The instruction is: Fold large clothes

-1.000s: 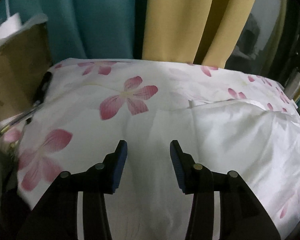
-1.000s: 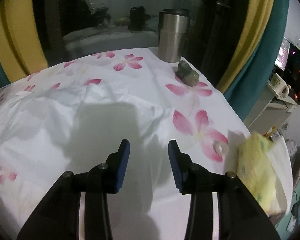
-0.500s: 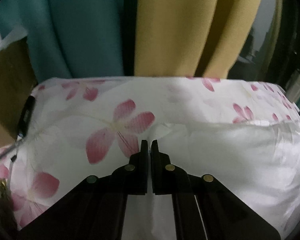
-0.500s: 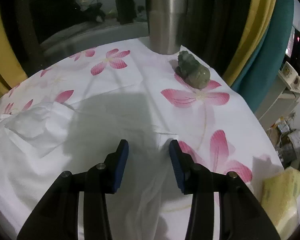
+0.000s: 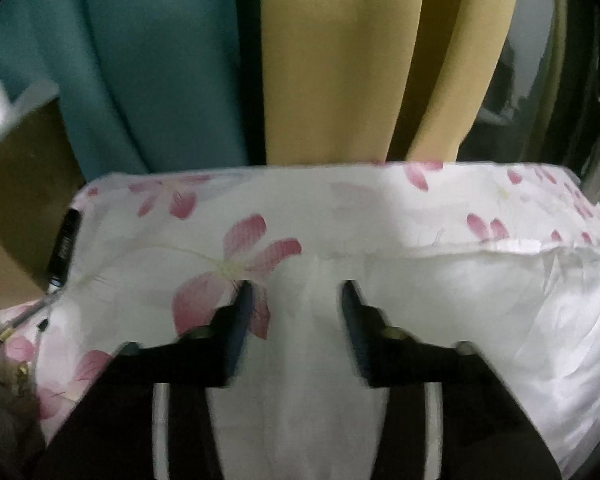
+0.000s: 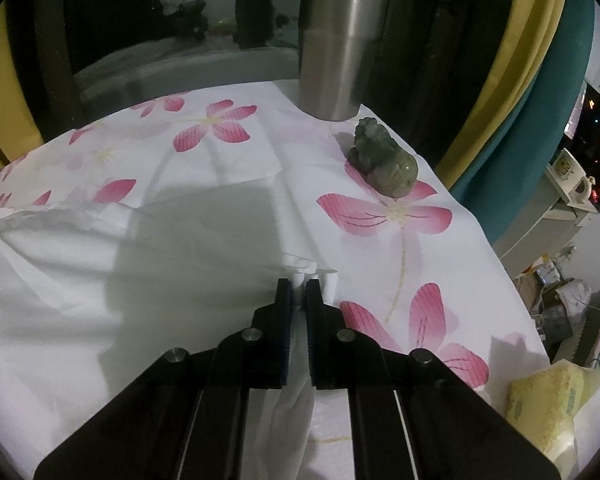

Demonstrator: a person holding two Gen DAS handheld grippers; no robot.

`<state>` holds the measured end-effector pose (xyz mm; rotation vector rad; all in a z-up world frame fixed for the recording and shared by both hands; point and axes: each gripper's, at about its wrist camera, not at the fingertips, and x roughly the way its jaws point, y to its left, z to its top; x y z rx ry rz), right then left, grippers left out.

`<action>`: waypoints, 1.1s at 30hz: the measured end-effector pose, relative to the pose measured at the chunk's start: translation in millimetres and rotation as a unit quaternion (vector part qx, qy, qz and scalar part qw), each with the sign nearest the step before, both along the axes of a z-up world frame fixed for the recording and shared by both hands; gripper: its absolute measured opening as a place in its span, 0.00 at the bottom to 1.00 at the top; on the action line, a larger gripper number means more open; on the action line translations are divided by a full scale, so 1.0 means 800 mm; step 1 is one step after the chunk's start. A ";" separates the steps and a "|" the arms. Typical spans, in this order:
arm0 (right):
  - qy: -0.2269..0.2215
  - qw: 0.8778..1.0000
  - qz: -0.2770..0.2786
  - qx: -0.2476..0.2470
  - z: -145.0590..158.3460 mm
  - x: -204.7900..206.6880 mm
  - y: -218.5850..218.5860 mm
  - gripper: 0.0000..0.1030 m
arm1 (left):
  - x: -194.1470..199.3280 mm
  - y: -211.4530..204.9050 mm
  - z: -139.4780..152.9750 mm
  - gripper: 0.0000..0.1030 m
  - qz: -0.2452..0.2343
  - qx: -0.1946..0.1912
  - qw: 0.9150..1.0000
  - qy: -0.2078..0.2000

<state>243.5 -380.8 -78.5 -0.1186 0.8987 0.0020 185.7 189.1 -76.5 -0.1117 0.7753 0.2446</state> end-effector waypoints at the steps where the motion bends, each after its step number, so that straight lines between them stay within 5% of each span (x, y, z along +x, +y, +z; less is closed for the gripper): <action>1: -0.001 1.000 -0.001 -0.001 0.002 -0.002 0.001 0.06 | -0.004 -0.002 0.005 0.51 0.002 0.001 1.000 -0.006; 8: -0.013 1.000 -0.006 -0.003 0.015 -0.016 0.003 0.09 | -0.029 -0.028 0.030 0.51 -0.019 -0.023 0.999 -0.031; 10: -0.017 1.000 -0.005 -0.002 0.019 -0.021 0.005 0.20 | -0.035 -0.042 0.031 0.51 -0.029 -0.030 0.999 -0.031; 12: -0.024 1.000 -0.002 0.001 0.023 -0.028 0.007 0.54 | -0.040 -0.057 0.029 0.51 -0.041 -0.036 0.998 -0.028; 13: -0.028 1.000 -0.001 0.002 0.025 -0.030 0.008 0.60 | -0.042 -0.063 0.028 0.51 -0.045 -0.037 0.998 -0.027; 28: -0.043 0.999 0.019 0.009 0.043 -0.082 0.030 0.63 | -0.091 -0.154 0.021 0.51 -0.121 -0.061 0.991 -0.019; 33: -0.048 0.999 0.025 0.011 0.047 -0.099 0.035 0.75 | -0.106 -0.167 0.019 0.51 -0.130 -0.064 0.989 -0.015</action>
